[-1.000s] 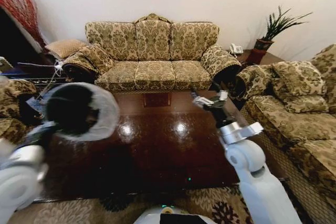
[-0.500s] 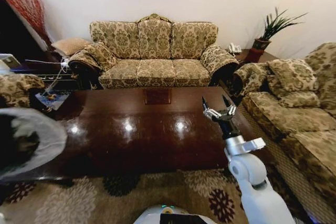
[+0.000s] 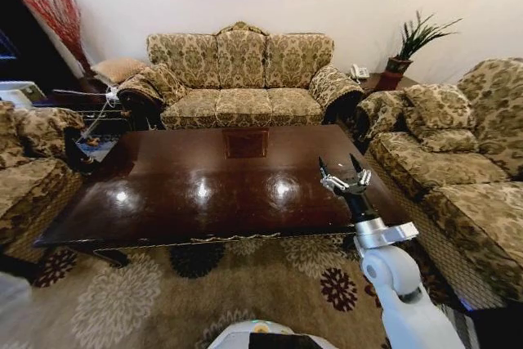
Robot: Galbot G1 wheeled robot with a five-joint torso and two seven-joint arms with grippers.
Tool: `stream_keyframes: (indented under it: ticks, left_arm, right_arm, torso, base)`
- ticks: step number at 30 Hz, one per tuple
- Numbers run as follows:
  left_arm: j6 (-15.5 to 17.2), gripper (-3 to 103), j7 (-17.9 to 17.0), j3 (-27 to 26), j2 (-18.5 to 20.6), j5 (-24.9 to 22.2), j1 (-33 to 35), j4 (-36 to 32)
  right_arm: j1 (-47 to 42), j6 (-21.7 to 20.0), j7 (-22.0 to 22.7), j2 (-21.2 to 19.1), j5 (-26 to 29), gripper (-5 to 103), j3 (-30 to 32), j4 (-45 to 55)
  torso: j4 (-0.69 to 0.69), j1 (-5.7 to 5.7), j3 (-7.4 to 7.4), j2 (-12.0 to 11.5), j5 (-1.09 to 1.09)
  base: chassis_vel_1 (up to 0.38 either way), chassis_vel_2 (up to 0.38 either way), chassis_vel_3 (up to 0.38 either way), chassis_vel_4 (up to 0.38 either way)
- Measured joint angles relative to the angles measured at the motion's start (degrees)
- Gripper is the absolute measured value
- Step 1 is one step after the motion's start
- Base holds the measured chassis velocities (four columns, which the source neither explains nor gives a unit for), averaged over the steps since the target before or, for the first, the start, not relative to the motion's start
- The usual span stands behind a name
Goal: Move to the front of the table and place the trash on the table into the trash bin.
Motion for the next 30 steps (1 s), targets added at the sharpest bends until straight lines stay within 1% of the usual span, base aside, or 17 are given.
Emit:
stream_keyframes:
  ticks: [2,3,5,6,7,8,10,12,14,16,18,19,21,22,24,30]
  left_arm:
    - [0.7,0,1.1,2.5,0.1,-0.8,-2.3,5.8]
    - [0.7,0,1.1,2.5,0.1,-0.8,-2.3,5.8]
    - [1.3,0,2.2,4.3,0.0,-1.2,-4.5,10.4]
    - [1.5,0,2.9,5.1,-0.2,-1.3,-5.6,12.4]
    - [1.5,0,2.9,5.1,-0.2,-1.3,-5.6,12.4]
    - [1.7,0,3.5,5.7,-0.3,-1.3,-6.4,14.0]
    - [2.7,0,5.7,7.6,-0.7,-2.5,-9.0,19.2]
    - [3.1,0,6.3,8.1,-0.9,-2.7,-9.6,20.3]
    - [3.6,0,8.5,9.4,-1.5,-2.2,-11.7,24.1]
    - [3.6,0,9.0,9.7,-1.6,-1.9,-12.2,25.0]
    - [3.8,0,11.0,10.3,-1.7,-1.6,-13.8,27.5]
    - [4.1,0,11.9,10.4,-1.7,-1.6,-14.5,28.5]
    - [4.2,0,12.5,10.6,-1.7,-1.5,-15.0,29.3]
    - [4.3,0,13.6,10.9,-2.0,-1.2,-16.2,31.1]
    - [4.6,0,14.7,11.1,-2.6,-1.1,-17.4,32.8]
    - [5.2,0,16.2,11.3,-3.9,-0.7,-18.4,33.7]
  right_arm:
    - [-0.6,-0.1,0.2,0.1,0.3,100,1.0,0.0]
    - [-0.6,-0.1,0.2,0.1,0.3,100,1.0,0.0]
    - [-1.6,-0.1,1.1,0.6,0.8,100,1.8,0.3]
    - [-2.3,-0.1,1.5,1.0,1.0,100,2.1,0.7]
    - [-2.3,-0.1,1.5,1.0,1.0,100,2.1,0.7]
    - [-2.8,-0.1,1.8,1.2,1.2,100,2.2,0.9]
    - [-4.6,0.0,2.2,1.7,1.3,100,2.5,1.3]
    - [-5.0,0.0,2.4,1.7,1.3,100,2.6,1.6]
    - [-6.4,0.0,2.9,1.6,1.4,100,2.6,2.5]
    - [-6.7,0.0,3.0,1.6,1.4,100,2.6,2.6]
    - [-7.5,0.0,3.0,1.5,1.2,100,2.6,2.7]
    - [-8.0,0.0,3.1,1.4,1.1,100,2.6,2.9]
    - [-8.4,0.0,3.3,1.3,1.0,100,2.5,3.1]
    - [-9.2,0.0,3.3,0.9,0.8,100,2.1,3.7]
    - [-9.8,0.0,3.3,0.6,0.1,100,1.5,4.4]
    - [-10.0,-0.3,3.3,0.5,-1.0,100,0.7,5.2]
  torso:
    - [0.00,-0.01,0.00,0.0,0.00]
    - [0.00,-0.01,0.00,0.0,0.00]
    - [-0.01,-0.04,-0.02,0.0,0.02]
    - [0.02,-0.06,-0.02,0.0,0.02]
    - [0.02,-0.06,-0.02,0.0,0.02]
    - [0.02,-0.07,-0.03,0.0,0.01]
    - [0.01,-0.07,-0.03,0.0,0.03]
    - [0.01,-0.07,-0.03,0.0,0.01]
    - [0.00,-0.06,-0.03,0.0,0.01]
    - [0.00,-0.06,-0.03,0.0,0.00]
    - [0.02,-0.06,-0.02,0.0,0.01]
    - [0.01,-0.06,-0.03,0.0,0.05]
    - [0.00,-0.06,-0.03,0.0,0.06]
    - [0.01,-0.06,-0.02,0.0,0.06]
    - [0.01,-0.06,-0.02,0.0,0.00]
    - [0.01,-0.06,-0.02,0.0,-0.02]
  base:
    - [0.000,0.000,0.000,0.000]
    - [0.000,0.000,0.000,0.000]
    - [0.000,0.000,0.000,0.000]
    - [0.000,0.000,0.000,0.000]
    - [0.000,0.000,0.000,0.000]
    - [0.000,0.000,0.000,0.000]
    - [0.000,0.000,0.000,0.000]
    - [0.000,0.000,0.000,0.000]
    - [0.000,0.000,0.000,0.000]
    - [0.000,0.000,0.000,0.000]
    - [0.000,0.000,0.000,0.000]
    - [0.000,0.000,0.000,0.000]
    - [0.000,0.000,0.000,0.000]
    - [0.000,0.000,0.000,0.000]
    - [0.000,0.000,0.000,0.000]
    - [0.000,0.000,0.000,0.000]
